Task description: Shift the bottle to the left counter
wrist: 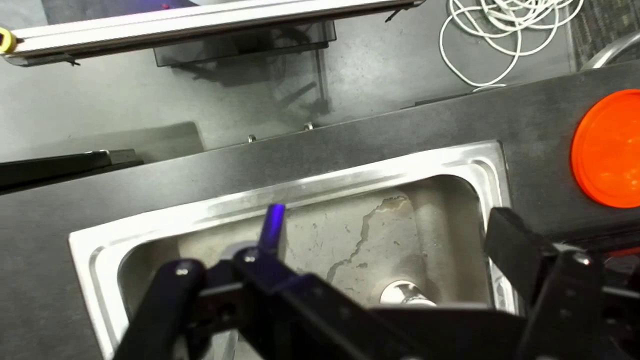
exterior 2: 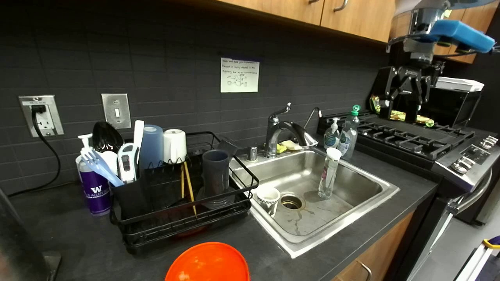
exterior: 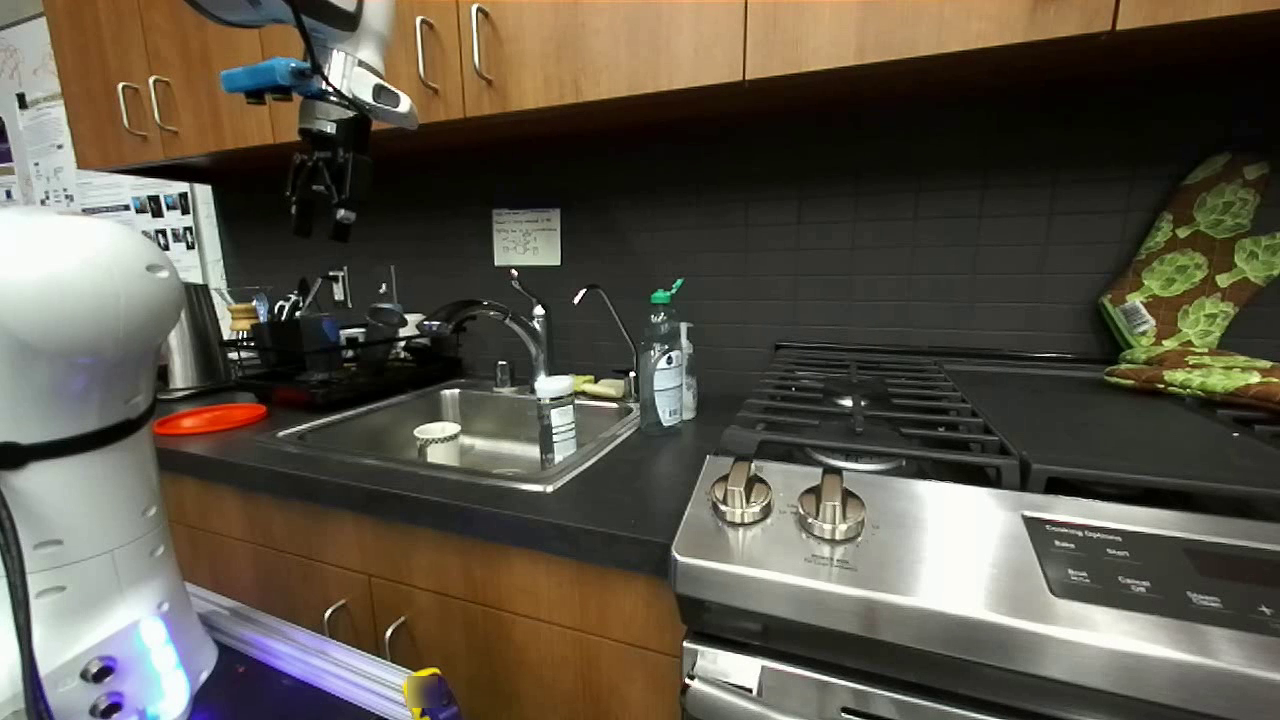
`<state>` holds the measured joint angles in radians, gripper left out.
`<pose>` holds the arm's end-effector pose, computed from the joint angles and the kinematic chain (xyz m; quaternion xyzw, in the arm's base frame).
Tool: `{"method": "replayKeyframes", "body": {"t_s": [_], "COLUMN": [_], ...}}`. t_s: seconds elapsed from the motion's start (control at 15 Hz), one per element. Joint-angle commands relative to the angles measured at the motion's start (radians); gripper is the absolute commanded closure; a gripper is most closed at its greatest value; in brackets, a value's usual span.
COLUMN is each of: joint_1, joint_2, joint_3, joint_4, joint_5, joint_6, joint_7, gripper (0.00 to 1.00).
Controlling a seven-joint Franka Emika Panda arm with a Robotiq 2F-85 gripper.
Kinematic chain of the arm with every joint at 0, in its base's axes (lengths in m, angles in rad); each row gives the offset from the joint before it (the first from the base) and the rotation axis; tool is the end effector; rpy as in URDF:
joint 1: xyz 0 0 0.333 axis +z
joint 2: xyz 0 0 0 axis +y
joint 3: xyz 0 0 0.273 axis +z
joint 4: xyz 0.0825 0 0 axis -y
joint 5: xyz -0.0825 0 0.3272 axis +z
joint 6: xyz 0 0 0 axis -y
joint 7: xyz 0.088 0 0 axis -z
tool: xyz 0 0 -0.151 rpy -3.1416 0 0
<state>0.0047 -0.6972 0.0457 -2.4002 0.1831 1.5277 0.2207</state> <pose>0.2824 0.0435 0.4714 -0.9887 0.0951 0.0966 0.0648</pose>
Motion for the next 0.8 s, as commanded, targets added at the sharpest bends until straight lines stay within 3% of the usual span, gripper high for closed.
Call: {"method": "replayKeyframes", "body": {"t_s": [0.0,0.33,0.73], "joint_1": [-0.038,-0.079,-0.138], "joint_2": [0.005,-0.002,-0.020], "joint_3": [0.000,-0.037,-0.102], "joint_4": [-0.018,-0.069,-0.174], "joint_5": [-0.049,-0.132,-0.221], "joint_6": [0.081,0.206,0.439], "joint_7": [-0.024,-0.050,-0.094], "gripper": [0.00,0.00,0.00]}}
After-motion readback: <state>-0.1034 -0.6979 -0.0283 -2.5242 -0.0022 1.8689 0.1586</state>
